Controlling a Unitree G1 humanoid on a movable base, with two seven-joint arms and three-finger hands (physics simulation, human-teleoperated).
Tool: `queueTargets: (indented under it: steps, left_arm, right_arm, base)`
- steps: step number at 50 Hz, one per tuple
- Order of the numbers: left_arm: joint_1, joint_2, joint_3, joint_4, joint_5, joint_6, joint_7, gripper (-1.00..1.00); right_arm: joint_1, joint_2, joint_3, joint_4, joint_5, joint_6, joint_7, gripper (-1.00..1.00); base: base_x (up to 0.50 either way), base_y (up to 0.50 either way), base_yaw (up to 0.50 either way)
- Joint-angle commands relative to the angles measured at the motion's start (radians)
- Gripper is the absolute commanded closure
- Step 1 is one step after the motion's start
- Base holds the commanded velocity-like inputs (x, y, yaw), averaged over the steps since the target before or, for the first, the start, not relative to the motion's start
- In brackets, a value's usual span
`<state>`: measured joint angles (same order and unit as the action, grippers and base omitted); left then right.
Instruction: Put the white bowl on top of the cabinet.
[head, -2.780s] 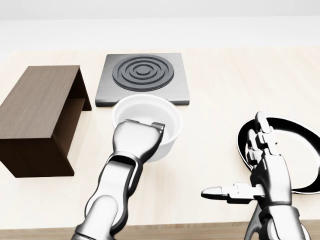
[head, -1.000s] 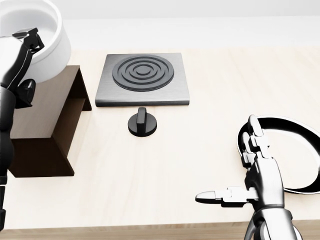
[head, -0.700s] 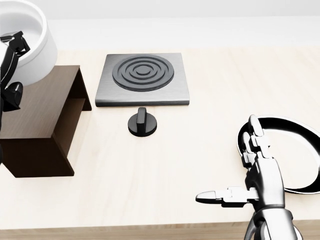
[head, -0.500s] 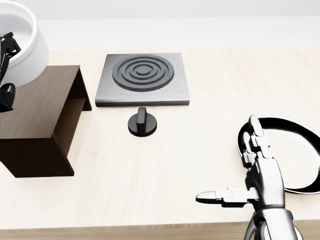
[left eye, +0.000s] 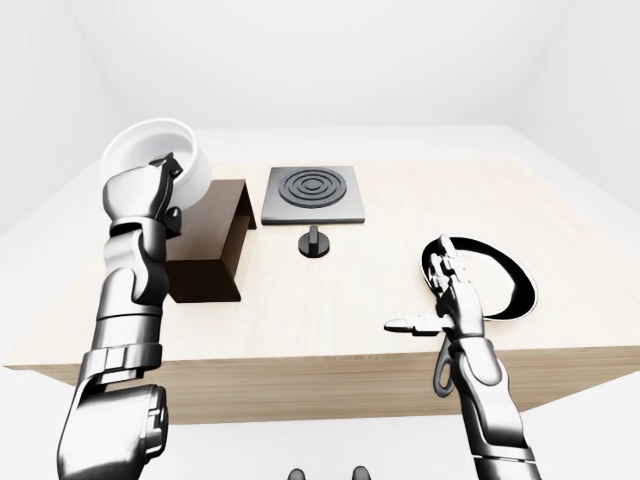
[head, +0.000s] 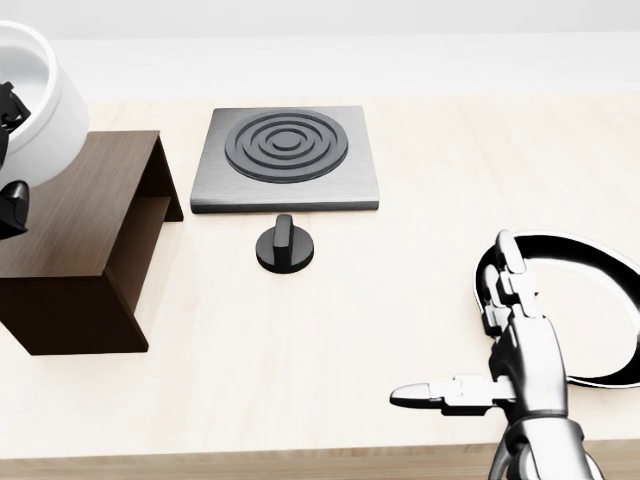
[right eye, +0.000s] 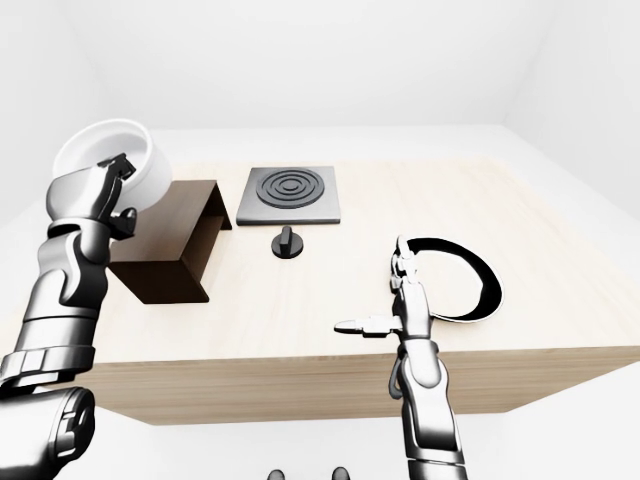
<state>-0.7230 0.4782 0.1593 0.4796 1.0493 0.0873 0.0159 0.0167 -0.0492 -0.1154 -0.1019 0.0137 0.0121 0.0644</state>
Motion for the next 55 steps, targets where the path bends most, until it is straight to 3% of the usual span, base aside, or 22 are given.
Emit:
queueTargets:
  steps: [1,23,55]
  left_arm:
    - [-0.011,0.0,0.0,0.04,-0.023,0.0,0.117,1.0]
    - [-0.023,-0.012,-0.017,0.158,-0.091,0.0,0.209,1.0]
    - [-0.028,-0.028,-0.037,0.16,-0.07,0.0,0.207,1.0]
  right_arm:
    - [-0.003,0.001,0.004,0.013,-0.006,-0.009,-0.004,-1.0]
    - [-0.004,0.002,0.008,0.015,-0.01,-0.009,-0.005,-1.0]
    - [-0.005,0.0,0.006,0.016,-0.01,-0.007,-0.003,-1.0]
  base:
    - [0.0,0.0,0.0]
    - [0.0,0.0,0.0]
    - [0.0,0.0,0.0]
